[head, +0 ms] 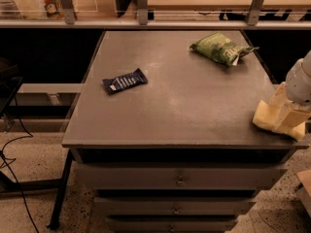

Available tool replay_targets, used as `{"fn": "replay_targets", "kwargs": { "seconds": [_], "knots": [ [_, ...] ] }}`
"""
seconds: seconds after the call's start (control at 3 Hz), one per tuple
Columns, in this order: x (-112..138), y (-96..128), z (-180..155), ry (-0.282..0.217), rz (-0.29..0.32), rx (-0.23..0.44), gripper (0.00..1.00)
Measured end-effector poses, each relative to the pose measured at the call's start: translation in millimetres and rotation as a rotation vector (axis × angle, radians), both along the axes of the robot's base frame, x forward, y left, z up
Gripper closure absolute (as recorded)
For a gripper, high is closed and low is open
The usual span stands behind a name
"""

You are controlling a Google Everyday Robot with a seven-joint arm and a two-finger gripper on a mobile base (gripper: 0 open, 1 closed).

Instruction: Move sponge near green jalapeno chip bag

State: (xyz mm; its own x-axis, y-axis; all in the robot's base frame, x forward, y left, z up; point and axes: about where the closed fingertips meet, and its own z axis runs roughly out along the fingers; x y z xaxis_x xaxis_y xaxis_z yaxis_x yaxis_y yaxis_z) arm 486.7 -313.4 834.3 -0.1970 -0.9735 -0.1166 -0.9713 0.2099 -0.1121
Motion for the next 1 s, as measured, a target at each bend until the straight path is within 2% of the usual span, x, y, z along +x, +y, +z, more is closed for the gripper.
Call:
{"fn": "replay_targets", "kwargs": {
  "seconds": [0.33, 0.67, 1.0],
  "knots": [
    [11.7, 4.5, 7.3, -0.011, 0.018, -0.009, 0.67],
    [33.7, 11.0, 21.1, -0.044, 0.035, -0.022, 0.67],
    [67.9, 23.6, 39.2, -0.106, 0.050, -0.025, 0.62]
  ]
}}
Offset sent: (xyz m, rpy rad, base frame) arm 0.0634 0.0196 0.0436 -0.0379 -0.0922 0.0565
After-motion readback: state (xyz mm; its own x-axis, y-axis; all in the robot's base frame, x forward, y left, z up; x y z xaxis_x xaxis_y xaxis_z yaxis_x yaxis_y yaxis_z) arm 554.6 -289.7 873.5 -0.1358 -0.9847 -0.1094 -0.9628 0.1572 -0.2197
